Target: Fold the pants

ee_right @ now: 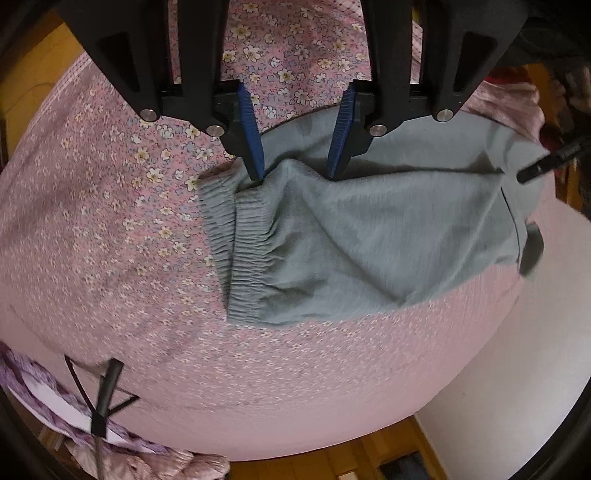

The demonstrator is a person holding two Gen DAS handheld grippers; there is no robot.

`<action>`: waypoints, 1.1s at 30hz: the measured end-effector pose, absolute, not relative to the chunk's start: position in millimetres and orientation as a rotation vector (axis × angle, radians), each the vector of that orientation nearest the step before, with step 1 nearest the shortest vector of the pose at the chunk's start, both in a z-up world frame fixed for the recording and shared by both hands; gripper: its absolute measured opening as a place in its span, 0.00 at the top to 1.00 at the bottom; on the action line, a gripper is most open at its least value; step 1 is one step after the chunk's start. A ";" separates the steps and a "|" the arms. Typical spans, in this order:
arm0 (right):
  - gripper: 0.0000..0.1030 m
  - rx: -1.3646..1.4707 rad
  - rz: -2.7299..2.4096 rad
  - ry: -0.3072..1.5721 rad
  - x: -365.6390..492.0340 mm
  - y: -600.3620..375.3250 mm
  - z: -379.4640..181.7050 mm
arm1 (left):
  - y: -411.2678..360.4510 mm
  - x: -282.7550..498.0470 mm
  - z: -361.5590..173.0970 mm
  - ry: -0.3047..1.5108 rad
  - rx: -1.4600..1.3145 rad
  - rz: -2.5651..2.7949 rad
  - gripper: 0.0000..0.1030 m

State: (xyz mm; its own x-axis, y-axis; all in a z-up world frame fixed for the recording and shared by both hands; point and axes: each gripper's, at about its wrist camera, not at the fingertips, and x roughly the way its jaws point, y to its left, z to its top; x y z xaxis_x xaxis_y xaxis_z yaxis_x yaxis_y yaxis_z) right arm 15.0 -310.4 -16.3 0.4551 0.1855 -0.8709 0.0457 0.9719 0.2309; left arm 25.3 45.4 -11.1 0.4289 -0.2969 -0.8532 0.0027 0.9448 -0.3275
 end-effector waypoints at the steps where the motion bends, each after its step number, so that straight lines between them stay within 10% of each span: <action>1: 0.62 0.249 0.081 1.106 19.2 -305.1 -17.3 | 45.3 25.4 -11.9 1.119 -0.296 -0.189 0.46; 33: 0.61 0.627 0.030 1.080 24.4 -331.8 -36.0 | 48.2 62.8 -27.7 1.129 -0.347 -0.080 0.39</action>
